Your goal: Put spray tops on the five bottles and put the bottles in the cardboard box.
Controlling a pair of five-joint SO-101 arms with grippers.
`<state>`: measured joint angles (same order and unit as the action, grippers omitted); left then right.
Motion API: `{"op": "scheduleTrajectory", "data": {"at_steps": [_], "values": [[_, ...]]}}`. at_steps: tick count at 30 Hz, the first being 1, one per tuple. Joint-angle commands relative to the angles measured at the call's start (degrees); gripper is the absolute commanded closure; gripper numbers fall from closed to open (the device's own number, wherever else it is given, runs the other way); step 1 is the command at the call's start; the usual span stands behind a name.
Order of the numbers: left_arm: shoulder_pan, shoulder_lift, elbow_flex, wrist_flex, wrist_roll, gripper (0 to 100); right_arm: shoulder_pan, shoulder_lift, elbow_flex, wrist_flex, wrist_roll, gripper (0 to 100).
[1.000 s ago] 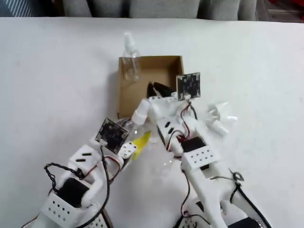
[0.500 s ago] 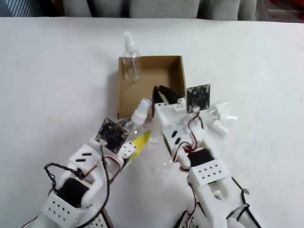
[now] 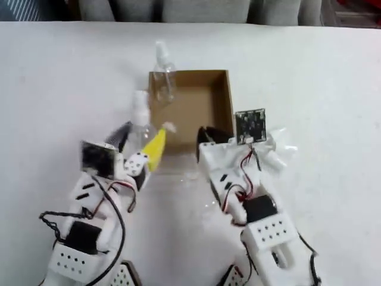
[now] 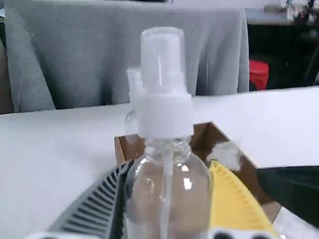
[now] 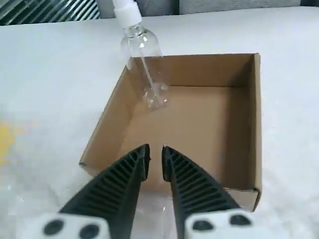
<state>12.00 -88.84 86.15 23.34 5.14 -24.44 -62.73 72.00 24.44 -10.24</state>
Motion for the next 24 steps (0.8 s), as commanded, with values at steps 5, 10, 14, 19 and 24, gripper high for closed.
{"op": "scheduleTrajectory", "data": {"at_steps": [5, 10, 14, 19, 24], "values": [[-1.36, 3.12, -7.12, -3.6, 2.2, 98, -10.15, -13.93, 2.46, 6.9, -0.44, 98.1], [-1.36, 19.47, -15.91, -5.1, 2.2, 98, -14.11, -21.58, 5.8, 6.9, -0.09, 98.1], [-1.36, 30.81, -20.13, -13.1, 2.11, 98, -14.9, -28.18, 9.23, 6.9, 0.0, 98.1], [-0.22, 37.93, -24.0, -20.22, 2.2, 98, -19.38, -34.24, 13.98, 6.81, 0.0, 98.1], [4.62, 40.66, -27.69, -22.42, 2.2, 98, -21.14, -38.46, 18.11, 2.33, 0.0, 98.1]]}}
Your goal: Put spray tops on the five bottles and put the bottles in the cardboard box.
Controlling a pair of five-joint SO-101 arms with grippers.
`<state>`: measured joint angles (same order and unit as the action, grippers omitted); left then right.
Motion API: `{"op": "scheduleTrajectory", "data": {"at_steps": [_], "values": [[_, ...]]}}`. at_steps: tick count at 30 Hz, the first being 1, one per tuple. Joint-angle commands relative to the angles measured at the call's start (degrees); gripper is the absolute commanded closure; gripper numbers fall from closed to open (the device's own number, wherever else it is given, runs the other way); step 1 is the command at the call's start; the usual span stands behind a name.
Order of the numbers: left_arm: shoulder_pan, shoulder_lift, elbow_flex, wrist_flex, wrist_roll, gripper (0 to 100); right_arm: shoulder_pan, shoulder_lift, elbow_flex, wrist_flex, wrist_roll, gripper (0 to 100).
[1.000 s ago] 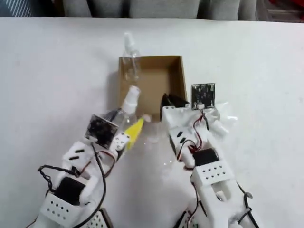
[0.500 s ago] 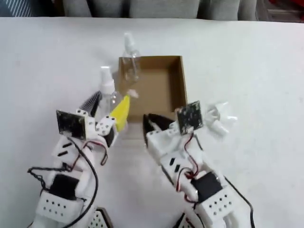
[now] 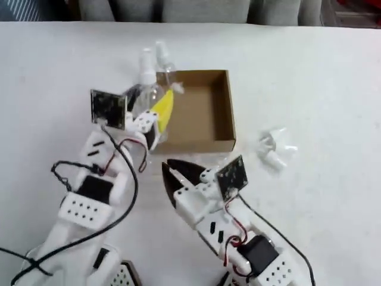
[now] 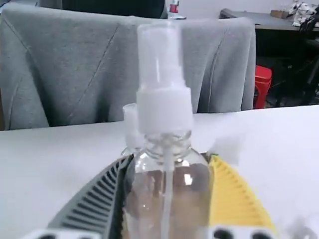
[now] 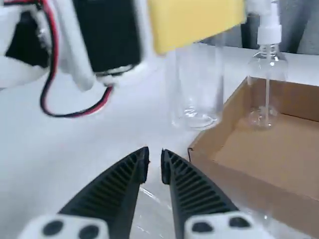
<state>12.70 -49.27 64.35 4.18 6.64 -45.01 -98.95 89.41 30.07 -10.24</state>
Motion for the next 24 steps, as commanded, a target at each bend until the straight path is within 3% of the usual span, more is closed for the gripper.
{"op": "scheduleTrajectory", "data": {"at_steps": [1, 7, 14, 24], "values": [[4.97, 1.36, -6.42, -3.16, 0.7, 98, -0.57, -2.86, 1.58, -4.44, 0.0, 98.1], [10.07, 1.1, -7.21, -2.81, 0.7, 98, 1.54, -4.26, 3.34, -6.29, 0.0, 98.1], [10.77, 1.01, -7.21, 2.29, 0.7, 98, 8.04, -4.26, 3.69, -9.01, 0.0, 98.1], [15.25, -4.53, -6.77, 9.05, 0.7, 98, 8.22, -4.26, 4.31, -9.1, 0.09, 98.1]]}}
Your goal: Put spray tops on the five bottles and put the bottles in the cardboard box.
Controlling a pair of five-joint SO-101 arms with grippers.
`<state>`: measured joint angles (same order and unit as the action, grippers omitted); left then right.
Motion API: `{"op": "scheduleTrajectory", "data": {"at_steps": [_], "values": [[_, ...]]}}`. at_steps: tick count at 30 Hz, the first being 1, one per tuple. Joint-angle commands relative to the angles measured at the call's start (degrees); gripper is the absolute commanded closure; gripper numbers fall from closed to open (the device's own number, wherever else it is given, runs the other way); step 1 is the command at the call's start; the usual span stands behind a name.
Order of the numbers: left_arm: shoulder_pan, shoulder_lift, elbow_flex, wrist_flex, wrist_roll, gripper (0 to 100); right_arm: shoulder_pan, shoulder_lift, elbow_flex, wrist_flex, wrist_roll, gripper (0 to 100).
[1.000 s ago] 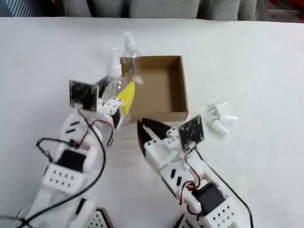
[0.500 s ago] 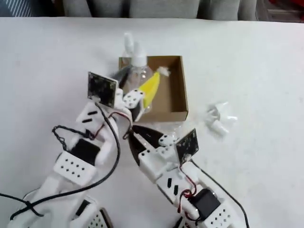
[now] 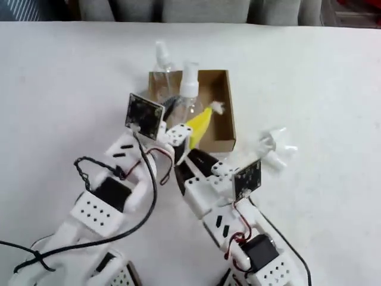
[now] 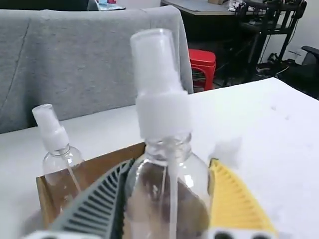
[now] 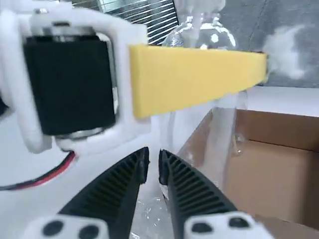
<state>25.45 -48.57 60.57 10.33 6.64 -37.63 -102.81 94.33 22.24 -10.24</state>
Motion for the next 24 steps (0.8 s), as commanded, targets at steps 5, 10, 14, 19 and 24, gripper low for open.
{"op": "scheduleTrajectory", "data": {"at_steps": [5, 10, 14, 19, 24], "values": [[2.15, -9.19, -2.81, 6.59, 0.62, 98, 0.92, -0.4, -0.62, -1.27, 0.09, 98.1], [2.24, -9.54, -1.32, 9.05, 0.26, 98, 3.38, -0.4, -0.7, -2.07, 0.09, 98.1], [2.24, -9.54, -1.32, 9.41, 0.26, 98, 4.79, -0.4, -0.62, -2.86, 0.09, 98.1], [2.24, -9.54, -1.14, 9.41, 0.26, 98, 4.88, -0.4, -0.62, -2.86, 0.09, 98.1], [2.15, -10.86, -0.97, 11.16, 0.26, 98, 4.88, -0.4, -0.62, -2.86, 0.09, 98.1]]}}
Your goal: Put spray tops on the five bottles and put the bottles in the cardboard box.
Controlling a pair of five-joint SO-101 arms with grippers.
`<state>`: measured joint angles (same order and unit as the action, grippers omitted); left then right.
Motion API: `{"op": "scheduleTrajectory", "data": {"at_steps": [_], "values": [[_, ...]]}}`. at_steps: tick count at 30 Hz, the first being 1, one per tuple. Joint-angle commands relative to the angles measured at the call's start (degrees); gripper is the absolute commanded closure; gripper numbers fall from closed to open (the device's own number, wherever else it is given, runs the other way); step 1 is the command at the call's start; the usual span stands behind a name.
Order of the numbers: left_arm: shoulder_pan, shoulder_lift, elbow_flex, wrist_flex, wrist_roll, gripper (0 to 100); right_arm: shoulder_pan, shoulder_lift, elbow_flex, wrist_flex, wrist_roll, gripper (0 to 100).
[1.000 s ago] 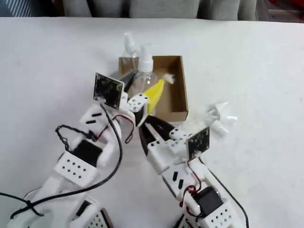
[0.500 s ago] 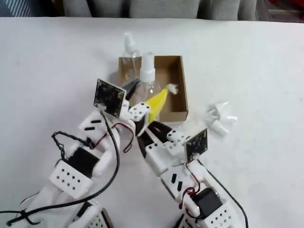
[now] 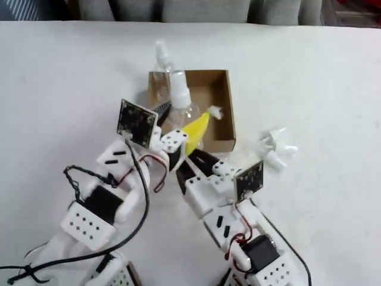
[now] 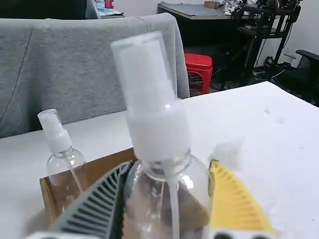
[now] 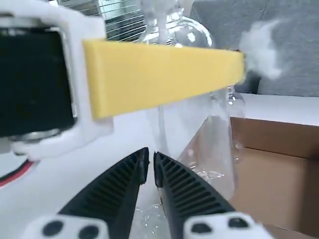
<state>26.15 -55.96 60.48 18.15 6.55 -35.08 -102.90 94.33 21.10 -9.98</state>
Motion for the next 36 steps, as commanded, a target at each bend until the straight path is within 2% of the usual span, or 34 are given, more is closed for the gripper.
{"op": "scheduleTrajectory", "data": {"at_steps": [1, 6, 15, 18, 23, 29, 33, 36], "values": [[1.45, -4.26, -0.97, 4.4, 0.35, 98, 2.33, -0.31, -0.62, -1.71, -0.18, 98.1], [1.45, -8.66, -0.53, 6.86, 0.26, 98, 2.42, -0.31, -0.62, -1.71, -0.18, 98.1], [1.45, -10.42, 2.9, 6.33, 0.26, 98, 2.33, -0.31, -0.62, -1.54, -0.18, 98.1], [0.66, -10.07, 3.78, 2.81, 0.26, 98, 1.89, -0.31, -0.62, -1.19, -0.26, 98.1], [-4.62, -9.98, 6.51, -5.8, 0.26, 98, 1.8, -0.31, -0.62, -0.31, -0.53, 98.1], [-7.96, -9.98, 6.77, -7.38, -0.26, 98, 2.07, -0.31, -0.88, 5.93, -0.26, 98.1], [-7.87, -9.1, 6.51, -7.56, -6.95, 98, 3.12, -0.31, -0.88, 10.59, -0.26, 98.1], [-8.75, -4.18, 6.42, -12.66, -7.91, 98, 6.2, -0.31, -0.88, 12.18, -0.26, 98.1]]}}
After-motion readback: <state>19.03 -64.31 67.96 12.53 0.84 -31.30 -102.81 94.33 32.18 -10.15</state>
